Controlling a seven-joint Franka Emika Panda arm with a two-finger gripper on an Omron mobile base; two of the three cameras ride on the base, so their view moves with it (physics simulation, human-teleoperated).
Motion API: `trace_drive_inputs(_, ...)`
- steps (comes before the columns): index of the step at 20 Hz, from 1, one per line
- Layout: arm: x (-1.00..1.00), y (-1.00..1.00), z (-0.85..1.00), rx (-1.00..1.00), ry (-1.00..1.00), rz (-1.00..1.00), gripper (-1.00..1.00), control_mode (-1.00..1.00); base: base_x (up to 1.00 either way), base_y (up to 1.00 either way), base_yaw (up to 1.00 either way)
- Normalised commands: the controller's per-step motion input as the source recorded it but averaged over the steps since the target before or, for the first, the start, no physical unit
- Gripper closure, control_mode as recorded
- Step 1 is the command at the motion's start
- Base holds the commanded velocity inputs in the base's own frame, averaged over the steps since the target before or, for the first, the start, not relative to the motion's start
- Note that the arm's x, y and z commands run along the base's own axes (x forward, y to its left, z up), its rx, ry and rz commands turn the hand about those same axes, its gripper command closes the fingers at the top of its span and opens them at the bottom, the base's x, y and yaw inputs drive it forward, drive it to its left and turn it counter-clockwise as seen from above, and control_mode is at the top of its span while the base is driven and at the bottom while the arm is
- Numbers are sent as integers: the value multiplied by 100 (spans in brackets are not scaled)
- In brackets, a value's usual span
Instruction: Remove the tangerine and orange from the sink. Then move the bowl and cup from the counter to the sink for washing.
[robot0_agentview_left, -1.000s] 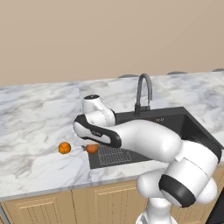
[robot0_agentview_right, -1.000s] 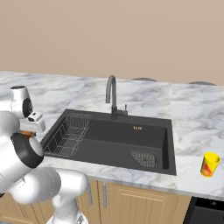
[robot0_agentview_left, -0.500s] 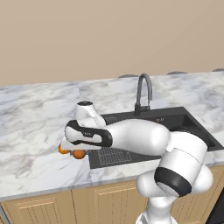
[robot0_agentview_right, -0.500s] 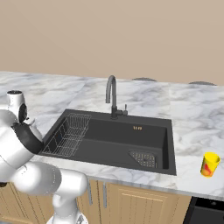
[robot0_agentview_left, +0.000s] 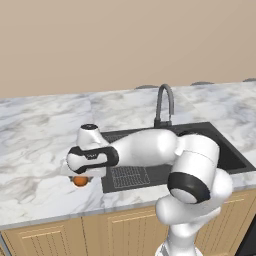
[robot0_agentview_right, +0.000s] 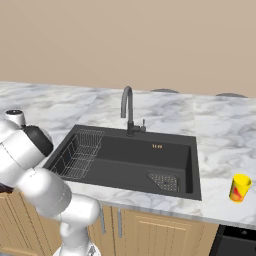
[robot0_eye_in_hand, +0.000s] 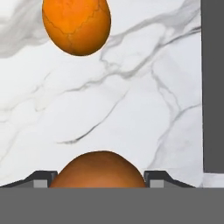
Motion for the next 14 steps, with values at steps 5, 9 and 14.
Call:
trace_drive_inputs(5, 24, 32, -20, 0, 0, -5, 100, -100, 0, 0, 0)
trace_drive_inputs(9, 18, 25, -21, 0, 0, -5, 100, -100, 0, 0, 0)
trace_drive_inputs(14, 12, 18, -19, -1, 0, -6, 100, -100, 0, 0, 0)
